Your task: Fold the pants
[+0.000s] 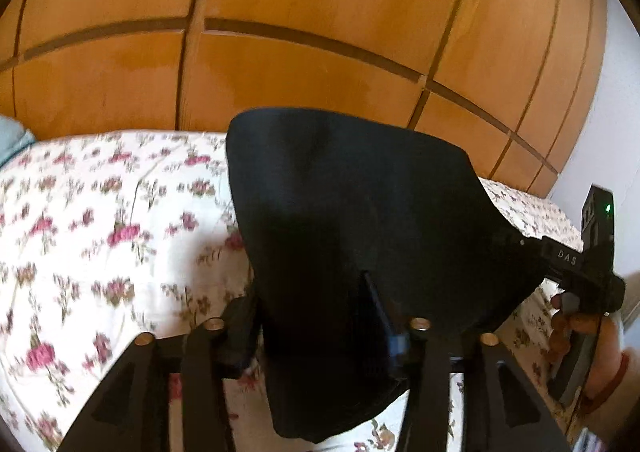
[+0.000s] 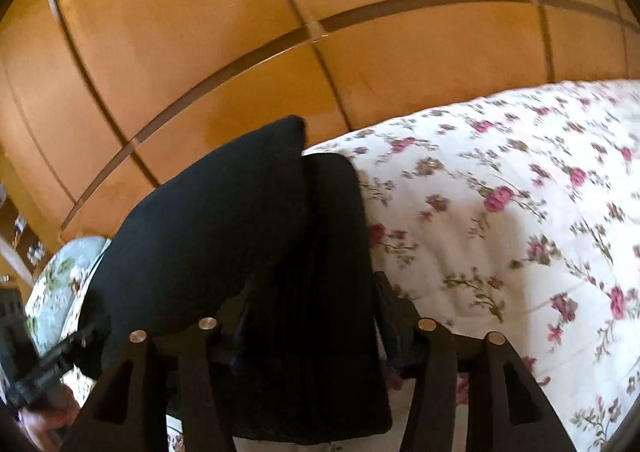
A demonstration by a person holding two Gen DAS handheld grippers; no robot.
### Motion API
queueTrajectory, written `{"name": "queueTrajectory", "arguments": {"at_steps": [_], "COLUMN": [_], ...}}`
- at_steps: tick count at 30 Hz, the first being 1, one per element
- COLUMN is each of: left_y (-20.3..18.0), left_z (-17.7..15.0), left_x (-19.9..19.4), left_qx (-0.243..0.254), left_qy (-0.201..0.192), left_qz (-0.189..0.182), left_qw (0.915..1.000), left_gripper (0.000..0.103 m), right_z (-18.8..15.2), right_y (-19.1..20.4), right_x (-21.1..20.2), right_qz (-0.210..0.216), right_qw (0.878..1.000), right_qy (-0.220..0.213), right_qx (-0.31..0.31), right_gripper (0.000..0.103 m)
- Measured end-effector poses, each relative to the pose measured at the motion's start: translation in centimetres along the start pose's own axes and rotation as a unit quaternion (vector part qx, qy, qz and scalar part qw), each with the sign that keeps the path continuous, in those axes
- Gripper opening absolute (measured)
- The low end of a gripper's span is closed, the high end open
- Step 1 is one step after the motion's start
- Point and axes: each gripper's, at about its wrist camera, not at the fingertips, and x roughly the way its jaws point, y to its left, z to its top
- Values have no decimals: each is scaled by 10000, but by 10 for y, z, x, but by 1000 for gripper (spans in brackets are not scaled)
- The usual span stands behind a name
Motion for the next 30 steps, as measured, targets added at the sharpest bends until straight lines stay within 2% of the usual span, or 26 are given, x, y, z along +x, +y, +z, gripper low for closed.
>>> {"name": "queueTrajectory", "arguments": {"at_steps": [2, 4, 11, 15, 20, 22, 27, 30], "left_y": [5, 8, -3, -7, -8, -9, -23, -33], "left_z": [-4, -6, -17, -20, -26, -28, -34, -39], "left_x": [2, 2, -11, -13, -17, -21, -36, -47], "left_qx": [-186, -272, -190, -179, -233, -267, -153, -113], "left_qy": [94, 129, 101, 127, 143, 105, -168, -318], "left_qz": [7, -16, 324, 396, 445, 517, 971, 1147], "left_qw": [9998, 9995, 9992, 9990, 9986, 9982, 9950, 9928], "left_gripper": [65, 66, 66, 66, 66, 66, 66, 67], "right_z": [0, 0, -5, -9, -22, -25, -37, -44], "right_y": [-5, -5, 21, 18, 22, 24, 32, 34], "right_x": [3, 3, -14, -19, -35, -41, -64, -71], "right_qz": [-26, -66, -725, -834, -1328, -1350, -1325, -1257], "right_qw": [9999, 9999, 9958, 9955, 9896, 9893, 9882, 9898], "right_qy": [76, 83, -69, -59, -300, -339, -579, -504], "right_qx": [111, 100, -553, -439, -470, -447, -506, -431], "right_gripper": [63, 64, 64, 64, 68, 68, 70, 70]}}
